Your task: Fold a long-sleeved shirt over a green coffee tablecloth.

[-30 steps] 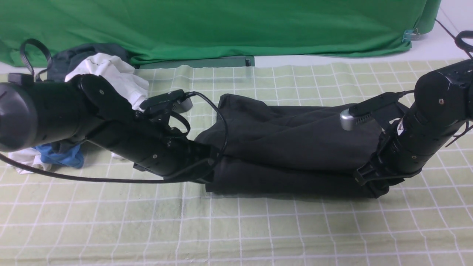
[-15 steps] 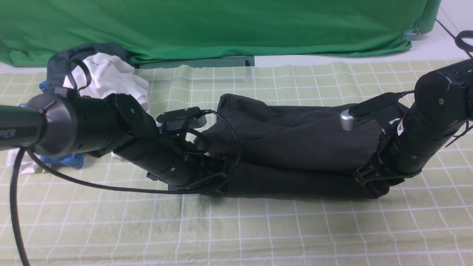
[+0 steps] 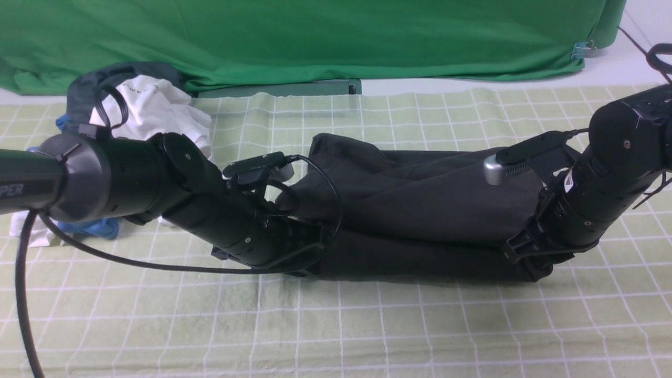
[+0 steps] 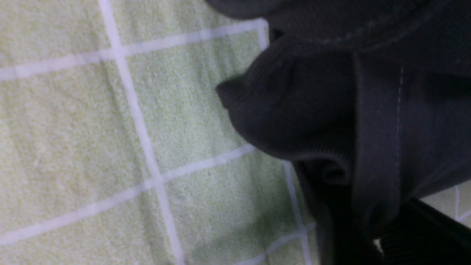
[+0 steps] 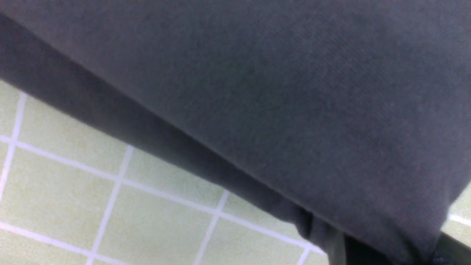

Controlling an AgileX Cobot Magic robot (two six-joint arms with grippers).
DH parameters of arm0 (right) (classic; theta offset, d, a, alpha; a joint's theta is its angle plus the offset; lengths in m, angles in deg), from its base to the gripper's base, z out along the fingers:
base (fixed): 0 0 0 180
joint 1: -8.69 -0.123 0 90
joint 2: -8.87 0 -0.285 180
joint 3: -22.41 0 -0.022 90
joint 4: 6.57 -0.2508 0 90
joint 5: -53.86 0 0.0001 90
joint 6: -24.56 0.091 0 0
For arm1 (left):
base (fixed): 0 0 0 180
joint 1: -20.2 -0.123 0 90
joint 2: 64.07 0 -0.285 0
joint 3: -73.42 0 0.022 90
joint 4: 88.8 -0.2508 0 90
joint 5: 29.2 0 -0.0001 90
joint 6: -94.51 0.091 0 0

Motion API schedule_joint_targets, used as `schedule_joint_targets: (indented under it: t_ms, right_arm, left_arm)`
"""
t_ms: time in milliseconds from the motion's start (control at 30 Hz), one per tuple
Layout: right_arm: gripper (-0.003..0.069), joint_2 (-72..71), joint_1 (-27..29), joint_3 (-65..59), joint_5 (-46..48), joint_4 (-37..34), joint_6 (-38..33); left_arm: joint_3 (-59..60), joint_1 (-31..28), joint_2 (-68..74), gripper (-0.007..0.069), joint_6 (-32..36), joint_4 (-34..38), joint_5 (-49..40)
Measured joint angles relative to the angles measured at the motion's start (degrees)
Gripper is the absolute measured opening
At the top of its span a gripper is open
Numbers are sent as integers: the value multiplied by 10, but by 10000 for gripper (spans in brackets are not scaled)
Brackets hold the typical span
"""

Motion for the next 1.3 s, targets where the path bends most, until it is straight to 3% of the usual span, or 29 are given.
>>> schedule_joint_targets:
  t_ms: [33,100,467,733,900,933,1033,1100,1233,1300]
  right_arm:
    - [62,0,0,0,0,2,0]
    - [62,0,0,0,3,5,3]
    - [62,0,0,0,95,16,14]
    - [89,-1,0,0,111,15,22]
    - [265,-1,0,0,113,15,28]
    - [344,-1,0,0,114,17,35]
    - [393,-4,0,0,116,18,36]
    - [386,-9,0,0,118,19,33]
    - [239,-61,0,0,133,19,25]
    - [206,-78,0,0,142,19,24]
  left_arm:
    - [0,0,0,41,0,4,-12]
    - [0,0,0,25,0,4,-38]
    - [60,56,-43,25,-24,1,-84]
    - [63,58,-81,25,-65,-46,-82]
    - [63,58,-81,55,-104,-84,-83]
    - [63,58,-81,88,-110,-99,-86]
    - [56,58,-81,152,-116,-111,-97]
    - [46,58,-83,192,-125,-120,-101]
    - [1,57,-104,308,-155,-160,-129]
    - [-13,57,-117,331,-164,-177,-141]
